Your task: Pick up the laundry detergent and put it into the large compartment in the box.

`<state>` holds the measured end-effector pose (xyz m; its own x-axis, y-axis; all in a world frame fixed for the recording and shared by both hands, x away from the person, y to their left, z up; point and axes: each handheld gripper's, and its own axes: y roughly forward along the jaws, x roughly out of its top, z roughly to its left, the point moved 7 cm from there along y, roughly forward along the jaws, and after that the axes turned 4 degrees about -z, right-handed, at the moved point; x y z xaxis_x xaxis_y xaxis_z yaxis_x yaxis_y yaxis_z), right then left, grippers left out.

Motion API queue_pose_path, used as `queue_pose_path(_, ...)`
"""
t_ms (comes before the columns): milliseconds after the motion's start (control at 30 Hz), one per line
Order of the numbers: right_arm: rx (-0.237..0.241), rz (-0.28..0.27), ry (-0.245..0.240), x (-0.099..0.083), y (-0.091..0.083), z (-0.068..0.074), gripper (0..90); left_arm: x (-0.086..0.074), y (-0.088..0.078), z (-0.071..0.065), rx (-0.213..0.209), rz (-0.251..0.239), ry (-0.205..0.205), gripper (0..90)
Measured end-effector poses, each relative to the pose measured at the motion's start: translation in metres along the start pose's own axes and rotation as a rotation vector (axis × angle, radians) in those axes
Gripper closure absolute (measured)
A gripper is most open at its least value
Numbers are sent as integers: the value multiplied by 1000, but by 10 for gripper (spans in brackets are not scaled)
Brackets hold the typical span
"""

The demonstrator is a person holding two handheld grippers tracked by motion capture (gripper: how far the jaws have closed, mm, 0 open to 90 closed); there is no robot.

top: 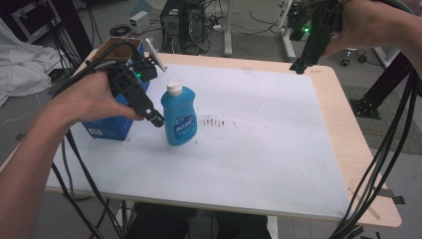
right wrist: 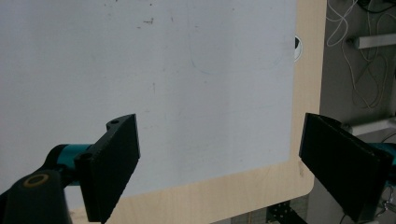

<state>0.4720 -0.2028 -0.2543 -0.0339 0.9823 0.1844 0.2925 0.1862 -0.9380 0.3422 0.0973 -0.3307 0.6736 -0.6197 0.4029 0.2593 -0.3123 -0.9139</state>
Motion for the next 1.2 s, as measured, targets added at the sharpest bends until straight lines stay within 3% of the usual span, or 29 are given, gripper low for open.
queue_pose_path(167, 3, 3, 5, -1, 0, 0, 116, 11, 5, 2, 16, -1, -56, 135)
queue_pose_path(300, 2, 7, 3, -2, 1, 0, 116, 20, 11, 3, 29, 1, -74, 135)
queue_pose_path(633, 3, 7, -6, -1, 2, 0, 116, 38, 26, 7, 64, 2, -79, 135)
queue_pose_path(833, 5, 7, -14, -1, 2, 0, 116, 44, 34, 10, 61, 0, -92, 135)
queue_pose_path(1200, 7, 16, -8, -2, 3, 1, 116, 52, 45, 8, 43, 20, -77, 142)
